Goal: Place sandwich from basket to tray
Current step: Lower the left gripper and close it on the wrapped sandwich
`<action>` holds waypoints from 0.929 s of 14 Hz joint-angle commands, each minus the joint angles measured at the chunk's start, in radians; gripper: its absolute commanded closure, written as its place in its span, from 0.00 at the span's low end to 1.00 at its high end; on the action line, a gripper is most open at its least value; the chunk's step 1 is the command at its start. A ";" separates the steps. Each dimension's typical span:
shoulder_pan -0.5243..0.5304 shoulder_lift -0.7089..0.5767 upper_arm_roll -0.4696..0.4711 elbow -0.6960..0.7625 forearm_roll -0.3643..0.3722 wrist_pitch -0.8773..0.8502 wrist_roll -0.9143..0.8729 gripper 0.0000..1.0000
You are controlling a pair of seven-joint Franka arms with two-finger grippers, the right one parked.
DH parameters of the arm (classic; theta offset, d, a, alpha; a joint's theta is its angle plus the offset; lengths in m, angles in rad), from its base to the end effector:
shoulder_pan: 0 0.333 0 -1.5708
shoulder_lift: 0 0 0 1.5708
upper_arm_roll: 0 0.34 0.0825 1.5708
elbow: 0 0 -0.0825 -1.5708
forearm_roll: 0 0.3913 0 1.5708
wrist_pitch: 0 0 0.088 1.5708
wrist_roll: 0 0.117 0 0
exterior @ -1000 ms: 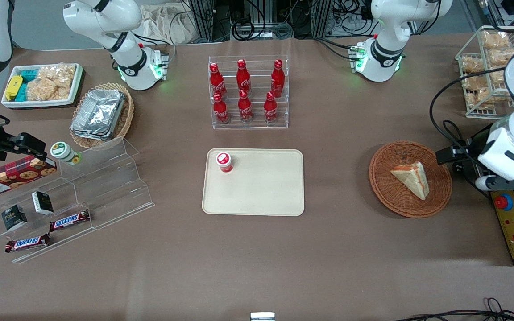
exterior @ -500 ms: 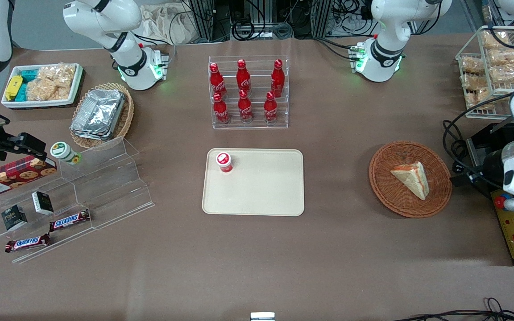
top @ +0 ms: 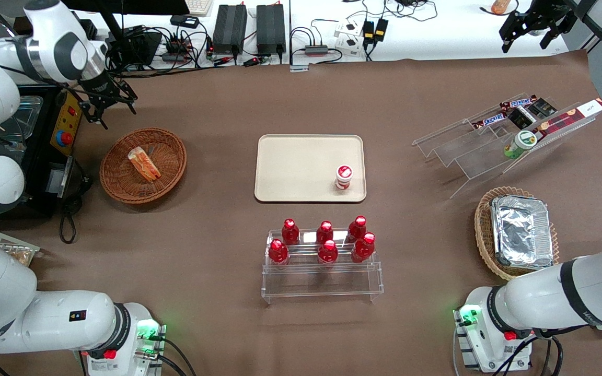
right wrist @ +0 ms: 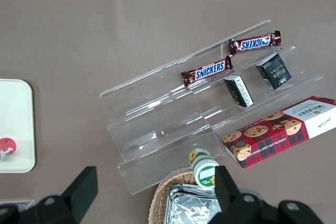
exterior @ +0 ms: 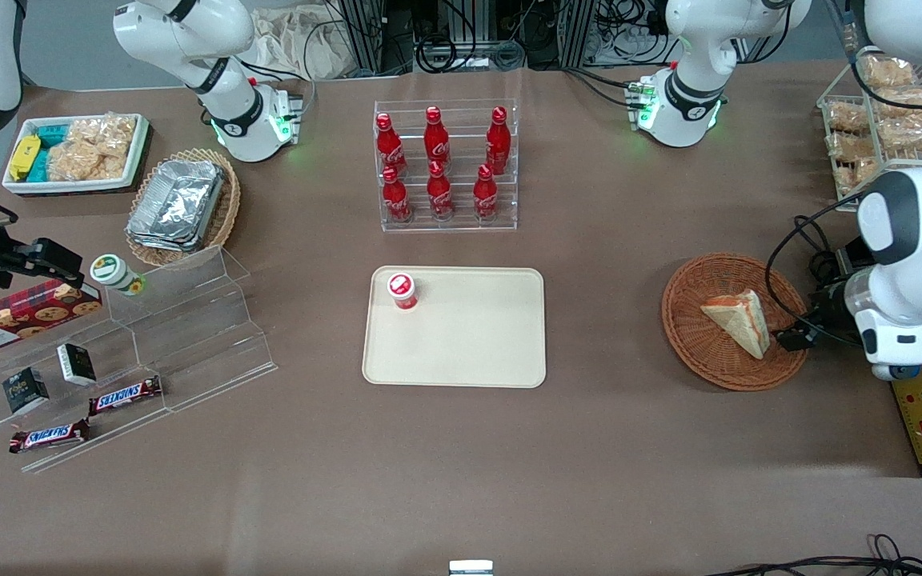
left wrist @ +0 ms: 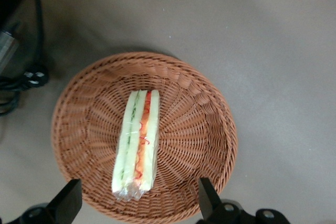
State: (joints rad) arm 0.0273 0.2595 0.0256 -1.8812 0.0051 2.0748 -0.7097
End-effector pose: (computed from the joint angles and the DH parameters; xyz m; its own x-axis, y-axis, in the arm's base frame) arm 0.6202 0.0323 0.3763 0.7239 0.6886 -0.0428 0.6868 -0.7251 -0.0511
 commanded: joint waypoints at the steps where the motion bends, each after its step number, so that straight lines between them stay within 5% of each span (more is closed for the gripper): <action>1: -0.015 -0.037 -0.001 -0.143 0.010 0.134 -0.050 0.00; 7: -0.017 -0.069 -0.001 -0.328 0.010 0.333 -0.054 0.00; 13: -0.015 -0.051 0.000 -0.355 0.010 0.338 -0.054 0.00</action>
State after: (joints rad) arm 0.0155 0.2283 0.0242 -2.2080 0.0052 2.3957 -0.7439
